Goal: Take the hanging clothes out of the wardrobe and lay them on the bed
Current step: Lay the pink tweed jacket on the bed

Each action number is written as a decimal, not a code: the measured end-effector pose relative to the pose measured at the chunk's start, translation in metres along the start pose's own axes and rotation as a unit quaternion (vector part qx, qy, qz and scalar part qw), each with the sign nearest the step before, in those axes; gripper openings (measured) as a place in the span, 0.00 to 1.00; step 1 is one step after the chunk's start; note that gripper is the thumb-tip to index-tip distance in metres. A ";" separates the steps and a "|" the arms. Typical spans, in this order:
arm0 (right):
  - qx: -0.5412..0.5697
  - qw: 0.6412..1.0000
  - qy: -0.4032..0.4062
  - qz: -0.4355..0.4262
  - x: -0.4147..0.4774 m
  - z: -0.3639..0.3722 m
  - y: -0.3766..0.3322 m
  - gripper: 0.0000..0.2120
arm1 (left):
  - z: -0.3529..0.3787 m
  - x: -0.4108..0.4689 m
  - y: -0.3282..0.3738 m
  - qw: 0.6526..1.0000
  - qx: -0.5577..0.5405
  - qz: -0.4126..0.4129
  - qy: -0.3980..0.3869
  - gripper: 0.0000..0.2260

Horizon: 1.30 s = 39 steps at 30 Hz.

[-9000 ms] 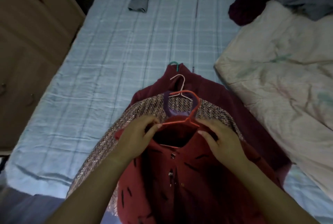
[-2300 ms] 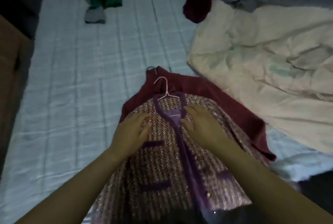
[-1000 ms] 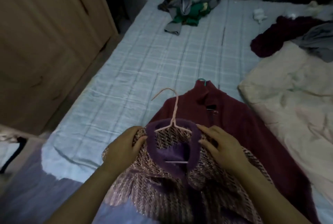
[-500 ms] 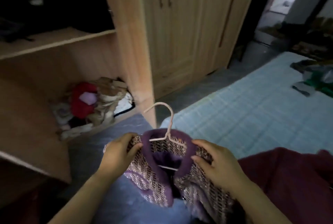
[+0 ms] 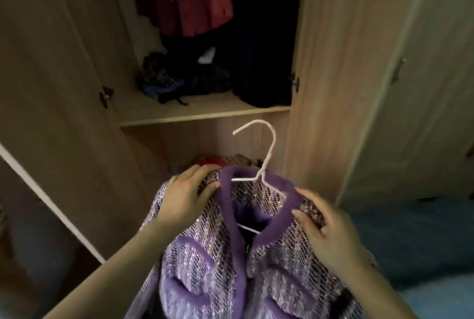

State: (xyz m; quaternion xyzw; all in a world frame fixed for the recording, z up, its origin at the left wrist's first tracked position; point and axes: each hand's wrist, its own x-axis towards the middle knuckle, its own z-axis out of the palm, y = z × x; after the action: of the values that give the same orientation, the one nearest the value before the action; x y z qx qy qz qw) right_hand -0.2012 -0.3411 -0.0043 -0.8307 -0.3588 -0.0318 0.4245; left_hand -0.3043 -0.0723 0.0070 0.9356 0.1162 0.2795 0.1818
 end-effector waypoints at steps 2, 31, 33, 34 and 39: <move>0.002 1.000 0.009 -0.025 0.066 0.006 -0.004 0.16 | -0.009 0.049 -0.021 1.000 0.011 -0.014 0.025 0.16; -0.149 0.863 0.383 -0.295 0.837 0.023 -0.339 0.13 | -0.314 0.746 -0.308 0.894 -0.021 0.125 0.430 0.20; -0.156 0.855 0.402 -0.287 0.869 0.019 -0.352 0.13 | -0.325 0.775 -0.315 0.888 -0.013 0.134 0.440 0.21; -0.158 0.852 0.411 -0.282 0.884 0.016 -0.358 0.13 | -0.328 0.786 -0.318 0.885 -0.014 0.142 0.443 0.22; -0.145 0.838 0.449 -0.275 0.946 0.001 -0.399 0.14 | -0.341 0.839 -0.326 0.901 0.029 0.157 0.404 0.24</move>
State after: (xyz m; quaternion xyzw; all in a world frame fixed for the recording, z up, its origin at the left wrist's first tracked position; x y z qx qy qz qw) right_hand 0.2502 0.3505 0.6061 -0.6444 -0.3342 -0.5680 0.3879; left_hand 0.1502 0.5851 0.5437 0.7536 0.0395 0.6546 0.0459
